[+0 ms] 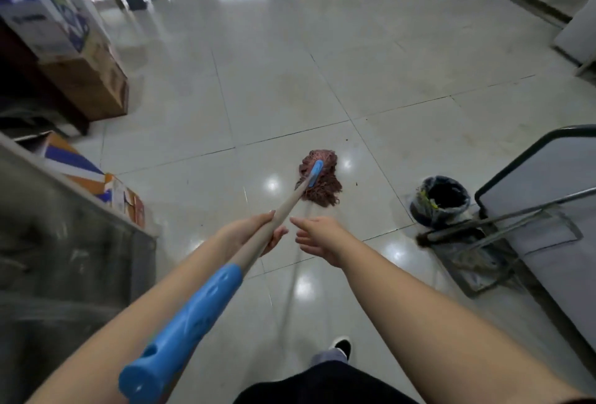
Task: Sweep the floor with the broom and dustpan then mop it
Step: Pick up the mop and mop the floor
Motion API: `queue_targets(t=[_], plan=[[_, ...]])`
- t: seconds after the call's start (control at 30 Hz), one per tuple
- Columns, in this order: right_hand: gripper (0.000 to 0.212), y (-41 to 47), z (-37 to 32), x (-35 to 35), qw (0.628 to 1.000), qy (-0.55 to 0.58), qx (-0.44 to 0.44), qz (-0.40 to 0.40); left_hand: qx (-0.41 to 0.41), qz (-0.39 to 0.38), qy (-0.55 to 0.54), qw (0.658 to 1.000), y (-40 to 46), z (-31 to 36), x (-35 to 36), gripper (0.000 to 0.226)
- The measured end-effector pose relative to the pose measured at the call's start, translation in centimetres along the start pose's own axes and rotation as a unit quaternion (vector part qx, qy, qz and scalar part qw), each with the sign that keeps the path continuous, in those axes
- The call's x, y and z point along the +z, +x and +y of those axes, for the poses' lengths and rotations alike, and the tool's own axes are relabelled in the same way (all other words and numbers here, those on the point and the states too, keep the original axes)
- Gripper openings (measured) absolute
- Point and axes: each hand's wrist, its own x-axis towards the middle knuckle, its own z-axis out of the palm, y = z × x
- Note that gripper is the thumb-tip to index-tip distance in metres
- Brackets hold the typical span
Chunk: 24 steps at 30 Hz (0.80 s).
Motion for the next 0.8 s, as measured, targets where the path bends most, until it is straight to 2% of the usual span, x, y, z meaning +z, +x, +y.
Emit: queue_targets(t=[0.17, 0.3, 0.4, 0.57, 0.73, 0.8], plan=[[0.053, 1.3, 2.7, 4.6, 0.990, 0.126, 0.063, -0.016, -0.029, -0.009, 0.038, 0.999, -0.7, -1.7, -3.6, 0.037], [0.041, 2.9, 4.5, 7.3, 0.976, 0.191, 0.103, -0.027, -0.037, 0.018, 0.077, 0.996, 0.5, -2.3, -5.4, 0.041], [0.040, 4.3, 4.6, 7.7, 0.968, 0.212, 0.127, -0.031, -0.066, 0.022, 0.099, 0.993, 1.3, -3.2, -6.2, 0.046], [0.044, 8.4, 3.9, 7.1, 0.956, 0.234, 0.174, -0.034, -0.146, 0.009, 0.022, 0.989, 3.6, -3.4, -7.4, 0.057], [0.040, 13.7, 3.5, 5.9, 0.956, 0.176, 0.232, -0.012, -0.185, 0.041, 0.101, 0.977, 6.4, -0.8, -6.1, 0.060], [0.046, 15.8, 3.1, 5.2, 0.945, 0.208, 0.252, -0.013, -0.194, 0.054, 0.116, 0.973, 7.5, 0.7, -5.2, 0.061]])
